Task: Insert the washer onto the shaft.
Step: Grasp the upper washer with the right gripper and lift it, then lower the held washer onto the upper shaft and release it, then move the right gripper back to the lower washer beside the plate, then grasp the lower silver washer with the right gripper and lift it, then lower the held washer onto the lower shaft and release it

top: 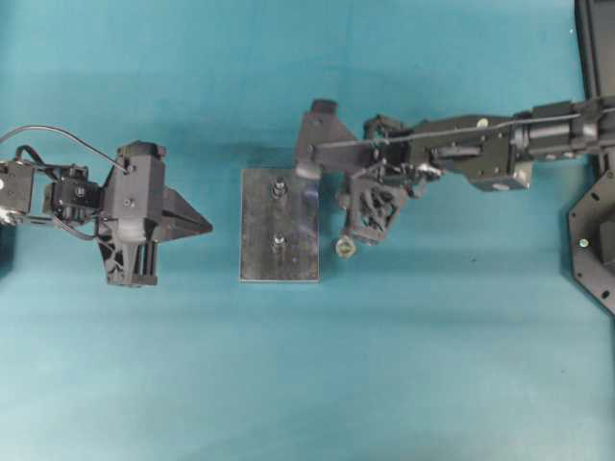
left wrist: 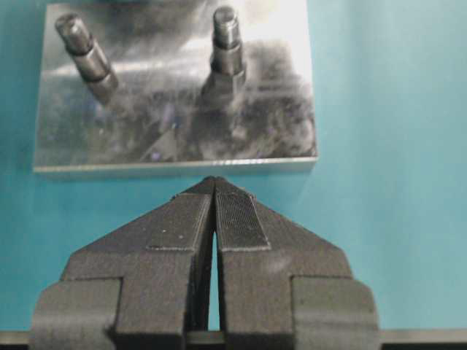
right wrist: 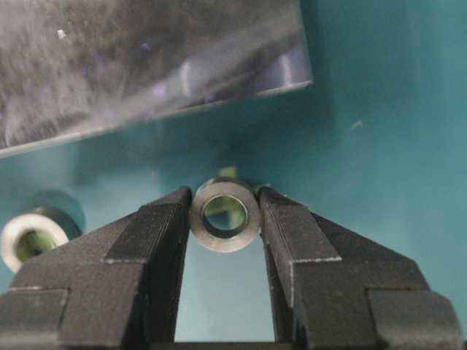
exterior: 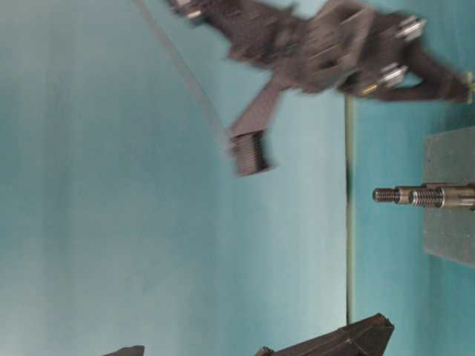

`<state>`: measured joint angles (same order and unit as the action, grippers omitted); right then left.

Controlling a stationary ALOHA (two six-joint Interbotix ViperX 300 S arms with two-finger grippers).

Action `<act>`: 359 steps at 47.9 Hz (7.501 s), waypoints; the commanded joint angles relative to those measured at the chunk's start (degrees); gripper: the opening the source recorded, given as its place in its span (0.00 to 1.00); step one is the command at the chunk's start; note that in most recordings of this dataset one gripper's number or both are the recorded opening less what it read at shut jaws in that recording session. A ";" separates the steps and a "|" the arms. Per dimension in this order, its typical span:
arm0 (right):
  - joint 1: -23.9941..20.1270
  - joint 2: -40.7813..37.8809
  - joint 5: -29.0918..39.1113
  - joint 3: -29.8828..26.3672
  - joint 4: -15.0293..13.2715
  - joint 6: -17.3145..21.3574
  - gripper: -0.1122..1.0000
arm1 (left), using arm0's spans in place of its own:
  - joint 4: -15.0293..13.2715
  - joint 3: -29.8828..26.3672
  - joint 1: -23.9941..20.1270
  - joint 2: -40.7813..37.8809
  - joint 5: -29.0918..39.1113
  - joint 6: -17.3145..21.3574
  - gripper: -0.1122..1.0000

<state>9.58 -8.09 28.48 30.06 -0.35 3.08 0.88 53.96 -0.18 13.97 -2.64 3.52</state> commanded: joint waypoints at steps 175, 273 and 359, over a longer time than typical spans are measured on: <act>-5.45 6.68 10.55 -4.13 -0.97 3.96 0.65 | 0.18 -1.41 2.29 -3.43 -6.06 -0.44 0.10; -9.84 3.96 1.67 -0.70 -2.29 15.03 0.41 | 0.18 -1.05 1.93 -3.52 -7.12 -0.35 0.10; -11.34 -5.80 13.18 -20.13 -4.48 13.36 0.41 | 0.18 -0.79 1.93 -3.25 -7.21 -0.53 0.10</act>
<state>-1.93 -14.85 42.10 10.72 -4.66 17.14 0.97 53.79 1.76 9.93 -9.32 3.08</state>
